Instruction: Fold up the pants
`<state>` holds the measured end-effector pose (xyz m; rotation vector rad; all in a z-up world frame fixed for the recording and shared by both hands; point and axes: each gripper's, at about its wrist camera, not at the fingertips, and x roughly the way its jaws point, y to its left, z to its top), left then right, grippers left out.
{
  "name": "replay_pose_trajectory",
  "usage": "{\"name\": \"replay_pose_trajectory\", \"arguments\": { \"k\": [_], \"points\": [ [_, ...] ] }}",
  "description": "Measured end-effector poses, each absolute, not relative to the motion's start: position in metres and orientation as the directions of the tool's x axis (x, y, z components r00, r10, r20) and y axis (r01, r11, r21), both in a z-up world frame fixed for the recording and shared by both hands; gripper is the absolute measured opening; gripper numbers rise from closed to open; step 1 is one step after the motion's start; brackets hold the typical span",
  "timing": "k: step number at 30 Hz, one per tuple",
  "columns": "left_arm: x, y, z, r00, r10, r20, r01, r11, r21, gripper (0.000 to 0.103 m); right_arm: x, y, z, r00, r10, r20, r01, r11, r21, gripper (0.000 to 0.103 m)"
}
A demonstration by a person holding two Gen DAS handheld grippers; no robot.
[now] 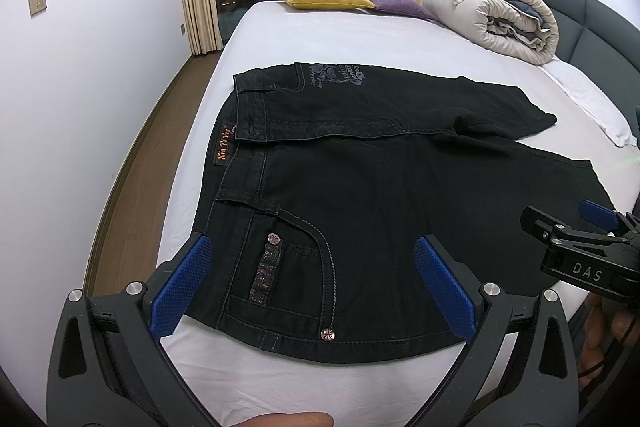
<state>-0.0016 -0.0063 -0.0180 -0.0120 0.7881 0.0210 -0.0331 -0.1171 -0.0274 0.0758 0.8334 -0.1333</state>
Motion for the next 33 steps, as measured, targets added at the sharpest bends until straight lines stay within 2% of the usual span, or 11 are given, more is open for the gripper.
{"name": "replay_pose_trajectory", "arguments": {
  "k": [12,18,22,24,27,32,33],
  "points": [
    [0.002,-0.02,-0.017,0.747,0.05,-0.663,0.017,0.995,0.094,0.103,-0.025,-0.123,-0.03,0.646,-0.056,-0.762,0.126,0.992,0.034,0.103],
    [0.069,0.007,-0.008,0.74,-0.027,-0.672,0.105,0.992,0.076,0.103,-0.005,-0.141,-0.025,0.639,0.075,-0.766,0.004,0.995,0.1,0.103],
    [0.127,0.029,-0.007,0.707,-0.134,-0.694,0.158,0.987,-0.03,0.103,0.019,-0.154,-0.009,0.667,0.128,-0.734,-0.113,0.991,0.069,0.103],
    [0.152,0.034,-0.005,0.718,-0.103,-0.688,0.159,0.987,0.018,0.103,0.033,-0.157,-0.002,0.684,0.144,-0.716,-0.167,0.985,0.038,0.103],
    [0.211,0.036,-0.009,0.643,-0.058,-0.764,0.213,0.971,0.105,0.103,0.057,-0.167,0.003,0.675,0.166,-0.719,-0.243,0.97,-0.005,0.09],
    [0.304,0.049,-0.012,0.628,-0.057,-0.776,0.276,0.949,0.154,0.103,0.1,-0.187,0.002,0.632,0.242,-0.736,-0.363,0.932,-0.006,0.083],
    [0.323,0.049,-0.014,0.606,-0.081,-0.791,0.315,0.938,0.146,0.1,0.106,-0.19,0.002,0.63,0.242,-0.738,-0.377,0.926,-0.018,0.079]
  ]
}}
